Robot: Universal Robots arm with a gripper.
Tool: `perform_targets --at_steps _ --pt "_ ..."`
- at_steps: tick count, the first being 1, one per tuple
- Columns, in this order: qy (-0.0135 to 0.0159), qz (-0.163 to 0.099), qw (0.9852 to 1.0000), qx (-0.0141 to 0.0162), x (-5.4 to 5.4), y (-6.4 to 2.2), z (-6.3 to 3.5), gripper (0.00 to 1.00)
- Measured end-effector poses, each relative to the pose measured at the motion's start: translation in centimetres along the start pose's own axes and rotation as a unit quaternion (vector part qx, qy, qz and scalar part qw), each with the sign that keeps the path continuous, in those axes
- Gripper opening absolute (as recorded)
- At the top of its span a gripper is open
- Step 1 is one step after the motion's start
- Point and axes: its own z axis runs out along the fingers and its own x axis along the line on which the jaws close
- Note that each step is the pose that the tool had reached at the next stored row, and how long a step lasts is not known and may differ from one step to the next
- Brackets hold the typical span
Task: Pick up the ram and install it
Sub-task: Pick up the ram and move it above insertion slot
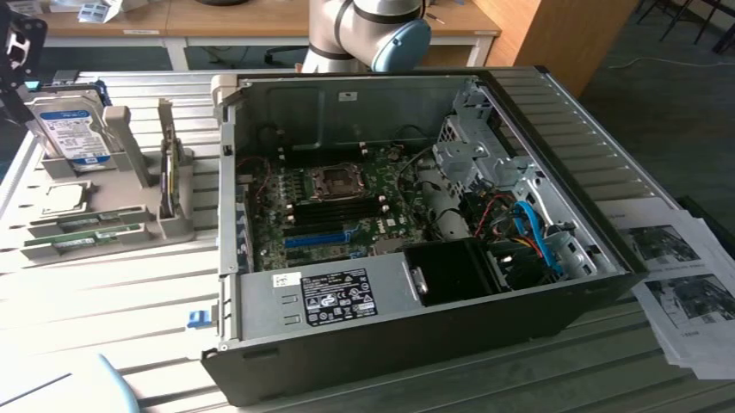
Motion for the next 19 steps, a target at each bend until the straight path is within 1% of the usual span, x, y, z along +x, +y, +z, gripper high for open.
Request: perform_targets --at_steps 2,5,8,10,12,15,19 --pt "0.0007 -0.017 0.9999 0.0000 0.00 0.00 0.01 0.09" --pt "0.0016 -0.041 0.9992 0.0001 0.00 0.00 0.02 0.09" --pt "0.0026 -0.065 0.9979 0.0002 0.00 0.00 0.02 0.09" --pt "0.0032 -0.081 0.9967 0.0003 0.00 0.00 0.03 0.09" --pt "0.0038 -0.097 0.9953 0.0004 0.00 0.00 0.03 0.09" --pt "0.0048 -0.121 0.9927 0.0005 0.00 0.00 0.04 0.09" --pt "0.0060 -0.152 0.9884 0.0006 0.00 0.00 0.05 0.09"
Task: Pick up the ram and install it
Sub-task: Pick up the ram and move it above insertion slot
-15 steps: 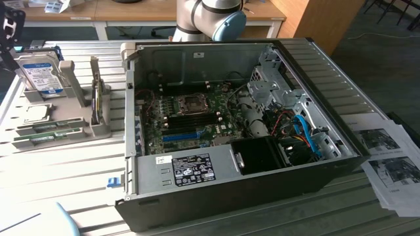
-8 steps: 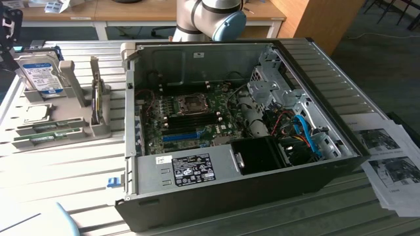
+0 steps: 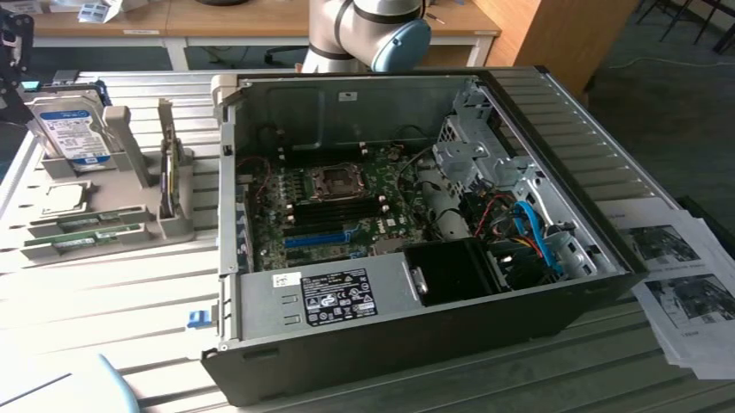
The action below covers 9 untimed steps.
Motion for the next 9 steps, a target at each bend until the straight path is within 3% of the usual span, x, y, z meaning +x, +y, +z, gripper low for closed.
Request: perform_targets --at_steps 4,9 --pt "0.0012 -0.030 0.9995 0.0001 0.00 0.00 0.01 0.09" --pt "0.0027 -0.067 0.9978 0.0003 0.00 0.00 0.02 0.09"
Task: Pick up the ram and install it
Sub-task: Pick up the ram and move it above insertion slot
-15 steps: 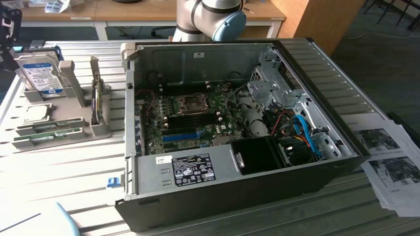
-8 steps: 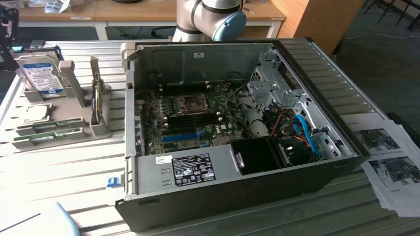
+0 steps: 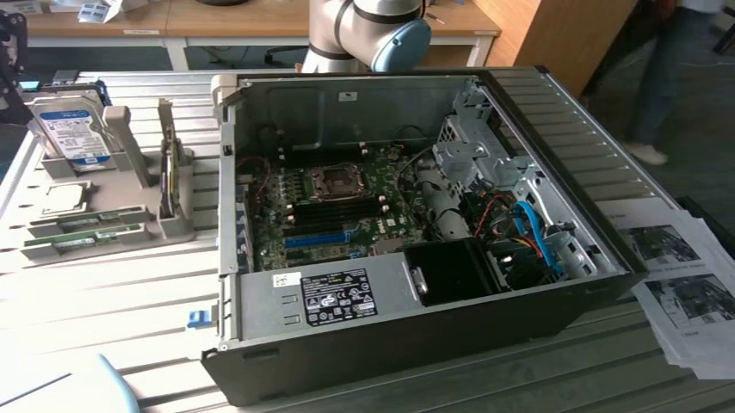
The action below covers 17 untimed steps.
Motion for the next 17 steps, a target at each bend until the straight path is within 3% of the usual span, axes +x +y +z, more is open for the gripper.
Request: perform_targets --at_steps 5,12,17 --pt "0.0013 -0.034 0.9994 0.0001 0.00 0.00 0.01 0.09" --pt "0.0030 -0.076 0.9971 0.0003 0.00 0.00 0.03 0.09" --pt "0.0032 -0.079 0.9968 0.0003 0.00 0.00 0.04 0.09"
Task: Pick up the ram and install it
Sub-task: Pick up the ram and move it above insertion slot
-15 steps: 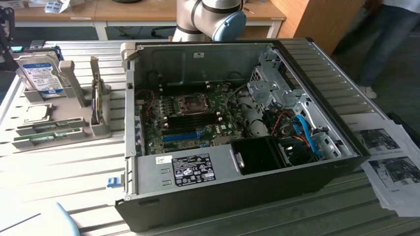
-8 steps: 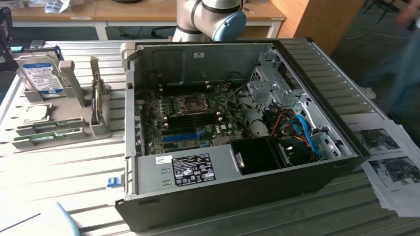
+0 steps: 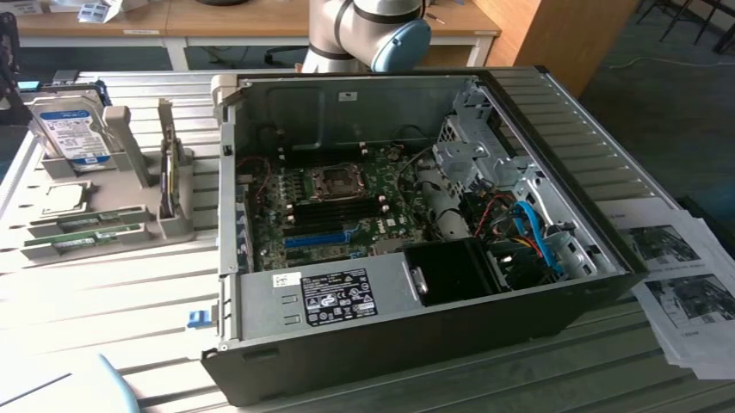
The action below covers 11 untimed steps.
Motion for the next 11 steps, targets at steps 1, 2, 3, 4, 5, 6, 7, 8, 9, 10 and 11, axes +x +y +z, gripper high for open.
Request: perform_targets --at_steps 1,2,3,4,5,6,7,8,9,10,11 --pt "0.0000 0.000 1.0000 0.0000 0.00 0.00 0.00 0.09" --pt "-0.0005 0.000 1.0000 0.0004 0.00 0.00 0.00 0.09" --pt "-0.0019 0.000 1.0000 0.0008 -0.01 0.00 0.00 0.09" --pt "-0.0037 0.000 1.0000 0.0018 -0.01 0.01 0.00 0.09" --pt "-0.0054 0.000 1.0000 0.0028 -0.01 0.01 0.00 0.09" --pt "-0.0071 0.000 1.0000 0.0039 0.00 0.00 0.00 0.09" --pt "-0.0073 0.000 1.0000 0.0040 -0.01 0.00 0.00 0.09" --pt "-0.0073 0.000 1.0000 0.0041 -0.01 0.00 0.00 0.09" --pt "-0.0074 0.000 1.0000 0.0041 0.00 0.00 0.00 0.09" --pt "-0.0074 0.000 1.0000 0.0041 0.00 0.00 0.00 0.09" --pt "-0.0074 0.000 1.0000 0.0041 0.00 0.00 0.00 0.09"
